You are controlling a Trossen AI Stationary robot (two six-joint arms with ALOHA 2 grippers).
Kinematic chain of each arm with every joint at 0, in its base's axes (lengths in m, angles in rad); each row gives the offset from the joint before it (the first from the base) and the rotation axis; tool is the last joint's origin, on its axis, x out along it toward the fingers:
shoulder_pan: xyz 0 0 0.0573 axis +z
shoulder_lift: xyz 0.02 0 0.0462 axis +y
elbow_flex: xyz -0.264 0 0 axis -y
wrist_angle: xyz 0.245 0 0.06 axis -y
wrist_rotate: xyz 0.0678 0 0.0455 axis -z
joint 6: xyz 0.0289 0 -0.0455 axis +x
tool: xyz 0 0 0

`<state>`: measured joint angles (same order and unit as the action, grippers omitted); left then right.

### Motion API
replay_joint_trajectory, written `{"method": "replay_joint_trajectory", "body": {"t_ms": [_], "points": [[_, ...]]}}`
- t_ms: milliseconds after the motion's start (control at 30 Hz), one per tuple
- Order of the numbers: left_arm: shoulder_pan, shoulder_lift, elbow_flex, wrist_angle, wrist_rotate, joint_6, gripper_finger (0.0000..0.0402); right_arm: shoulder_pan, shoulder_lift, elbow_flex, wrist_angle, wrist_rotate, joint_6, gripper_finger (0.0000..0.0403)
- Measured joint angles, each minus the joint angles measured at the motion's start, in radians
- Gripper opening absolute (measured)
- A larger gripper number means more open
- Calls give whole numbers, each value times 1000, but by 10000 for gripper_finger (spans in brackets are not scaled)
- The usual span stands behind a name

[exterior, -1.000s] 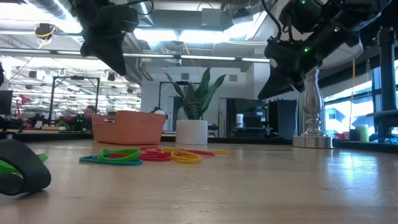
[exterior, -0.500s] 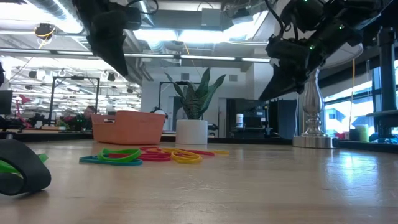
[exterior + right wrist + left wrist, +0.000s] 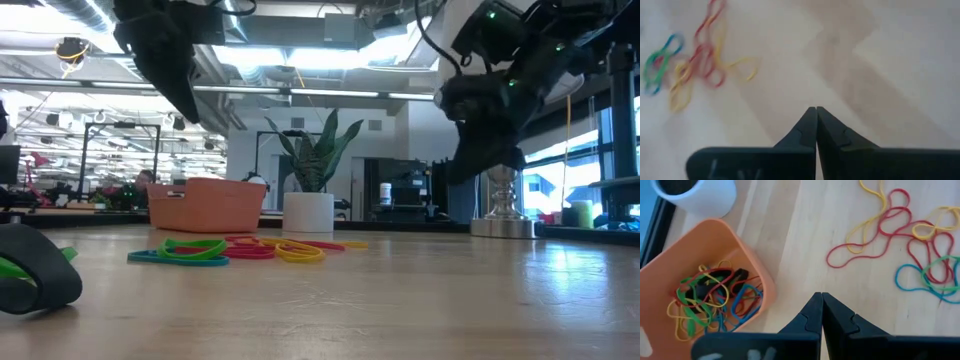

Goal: Pick and place rubber bands into bin
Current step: Put the blue rubber band into the orange bin

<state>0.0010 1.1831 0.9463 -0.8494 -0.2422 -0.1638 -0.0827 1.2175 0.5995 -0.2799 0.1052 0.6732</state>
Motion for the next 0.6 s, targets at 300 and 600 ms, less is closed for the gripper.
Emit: {"method": "replay_joint_trajectory", "body": {"t_ms": [300, 600], "points": [[-62, 0, 0, 14, 54, -14, 2, 169, -2, 0, -3, -20, -98, 2], [-145, 88, 2, 106, 19, -211, 2, 290, -12, 0, -136, -2, -131, 5]]}}
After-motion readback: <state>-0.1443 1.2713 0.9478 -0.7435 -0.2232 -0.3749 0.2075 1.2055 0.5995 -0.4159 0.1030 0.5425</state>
